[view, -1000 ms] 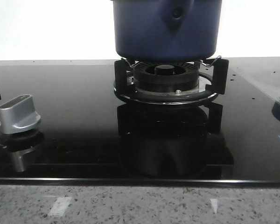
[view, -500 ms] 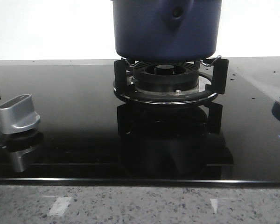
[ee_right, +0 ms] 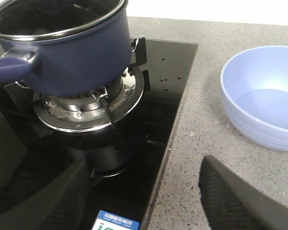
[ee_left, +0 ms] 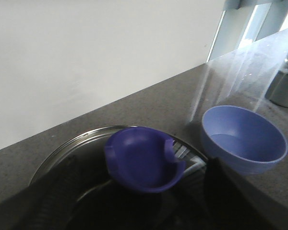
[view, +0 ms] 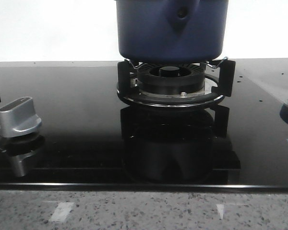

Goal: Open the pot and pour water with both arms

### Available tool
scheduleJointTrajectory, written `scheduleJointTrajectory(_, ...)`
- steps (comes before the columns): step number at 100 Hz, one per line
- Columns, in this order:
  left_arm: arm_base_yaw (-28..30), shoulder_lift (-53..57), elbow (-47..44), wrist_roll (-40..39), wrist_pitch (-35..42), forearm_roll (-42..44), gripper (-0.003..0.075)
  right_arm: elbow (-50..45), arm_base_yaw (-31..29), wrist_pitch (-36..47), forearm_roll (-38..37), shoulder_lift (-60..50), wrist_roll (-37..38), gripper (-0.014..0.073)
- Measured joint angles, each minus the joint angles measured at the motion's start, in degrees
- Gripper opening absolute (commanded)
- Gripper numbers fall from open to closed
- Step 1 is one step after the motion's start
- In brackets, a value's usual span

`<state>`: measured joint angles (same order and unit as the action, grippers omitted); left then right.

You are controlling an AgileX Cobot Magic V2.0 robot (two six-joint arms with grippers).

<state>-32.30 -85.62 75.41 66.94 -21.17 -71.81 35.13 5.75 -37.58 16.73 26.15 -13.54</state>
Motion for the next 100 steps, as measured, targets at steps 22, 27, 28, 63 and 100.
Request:
scheduleJointTrajectory(22,1.58,-2.02,0.32,12.58,-4.44,-10.79,0.0481,0.00,0.00,0.00,0.00,0.00,0.00,0.0447)
scheduleJointTrajectory(27,1.58,-3.05,0.32,13.95,-4.73,-11.16,0.0481,0.00,0.00,0.00,0.00,0.00,0.00,0.0447)
scheduleJointTrajectory(28,1.58,-3.21,0.32,14.19,-4.89,-11.31,0.0481,0.00,0.00,0.00,0.00,0.00,0.00,0.0447)
scheduleJointTrajectory(63,1.58,-8.90,0.32,24.29,-5.30,-16.30,0.0481,0.00,0.00,0.00,0.00,0.00,0.00,0.0447)
scheduleJointTrajectory(100,1.58,-11.67,0.55,36.02,-6.43,-28.37,0.0481,0.00,0.00,-0.03,0.00,0.00,0.00,0.0447)
